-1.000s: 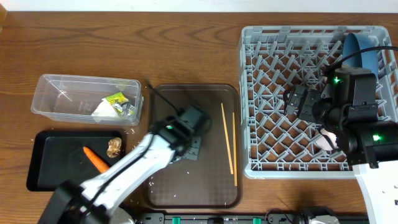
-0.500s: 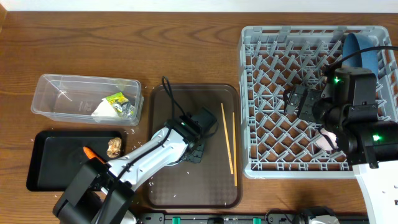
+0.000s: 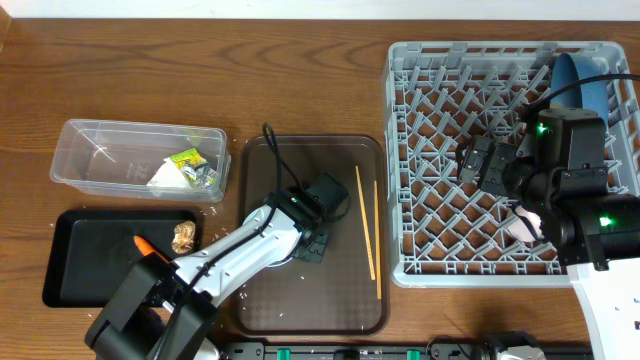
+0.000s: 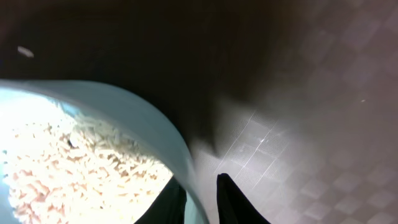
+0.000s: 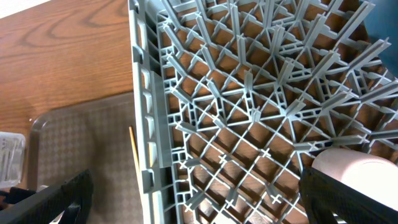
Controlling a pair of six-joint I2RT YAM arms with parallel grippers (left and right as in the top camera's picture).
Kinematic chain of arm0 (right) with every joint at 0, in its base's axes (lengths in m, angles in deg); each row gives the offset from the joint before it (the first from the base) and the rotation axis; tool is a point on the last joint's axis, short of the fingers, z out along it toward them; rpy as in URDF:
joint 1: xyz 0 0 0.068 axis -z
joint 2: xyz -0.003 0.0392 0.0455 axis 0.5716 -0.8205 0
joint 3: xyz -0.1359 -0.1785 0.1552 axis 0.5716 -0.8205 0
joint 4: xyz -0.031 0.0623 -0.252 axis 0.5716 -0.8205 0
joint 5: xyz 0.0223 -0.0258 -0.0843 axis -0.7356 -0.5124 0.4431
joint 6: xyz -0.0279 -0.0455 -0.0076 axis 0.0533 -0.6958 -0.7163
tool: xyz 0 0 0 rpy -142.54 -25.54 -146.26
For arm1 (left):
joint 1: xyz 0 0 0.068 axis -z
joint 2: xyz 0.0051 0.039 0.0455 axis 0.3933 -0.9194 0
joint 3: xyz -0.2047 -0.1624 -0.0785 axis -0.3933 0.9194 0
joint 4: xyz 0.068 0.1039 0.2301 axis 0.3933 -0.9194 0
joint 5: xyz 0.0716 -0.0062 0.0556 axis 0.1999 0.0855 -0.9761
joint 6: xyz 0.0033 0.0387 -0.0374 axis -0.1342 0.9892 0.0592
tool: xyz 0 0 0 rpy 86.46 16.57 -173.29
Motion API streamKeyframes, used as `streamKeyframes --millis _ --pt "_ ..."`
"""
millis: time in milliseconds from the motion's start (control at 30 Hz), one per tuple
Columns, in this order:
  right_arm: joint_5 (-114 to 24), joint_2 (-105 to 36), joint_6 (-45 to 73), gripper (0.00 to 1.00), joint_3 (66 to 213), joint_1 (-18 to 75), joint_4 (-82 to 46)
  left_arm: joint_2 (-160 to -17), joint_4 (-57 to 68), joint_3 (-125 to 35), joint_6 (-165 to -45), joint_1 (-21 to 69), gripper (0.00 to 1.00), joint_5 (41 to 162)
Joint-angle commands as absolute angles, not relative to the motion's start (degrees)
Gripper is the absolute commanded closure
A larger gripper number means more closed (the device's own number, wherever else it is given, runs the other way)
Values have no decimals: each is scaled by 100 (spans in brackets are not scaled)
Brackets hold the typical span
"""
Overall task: Sort waste into correct bins and load items into the dishwasher rack
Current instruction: 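Lift the rice bowl and carry it left over the black tray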
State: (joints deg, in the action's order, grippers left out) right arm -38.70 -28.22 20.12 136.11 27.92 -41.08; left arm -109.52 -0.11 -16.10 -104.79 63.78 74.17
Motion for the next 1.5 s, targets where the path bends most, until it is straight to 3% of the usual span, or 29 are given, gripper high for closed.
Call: streamKeyframes --millis 0,133,300,467,1033,1233,1467 --pt "-3831 -2769 1927 1 13635 2814 -4111 -11042 44 -1523 -10308 6374 81 7347" --pt "-3831 -2769 1927 1 13635 2814 -4111 -11350 59 -1523 -10264 6374 81 7327" --pt "-3831 -2769 1927 1 13635 2814 -4108 -11610 55 -1523 -10219 6374 93 7308" --pt "-3831 -2769 1927 1 13635 2814 -4108 -11488 -46 -1586 -10225 6374 94 7266" --pt "-3833 -2769 1925 1 13635 2814 -4113 -9103 -616 -1908 -11176 6260 94 7271" --pt "-3831 -2769 1927 1 13635 2814 -4113 -8021 -996 -1908 -11386 5393 94 7415" --pt "-3831 -2769 1927 1 13635 2814 -4113 -7261 -1416 -1905 -10933 3312 94 8536"
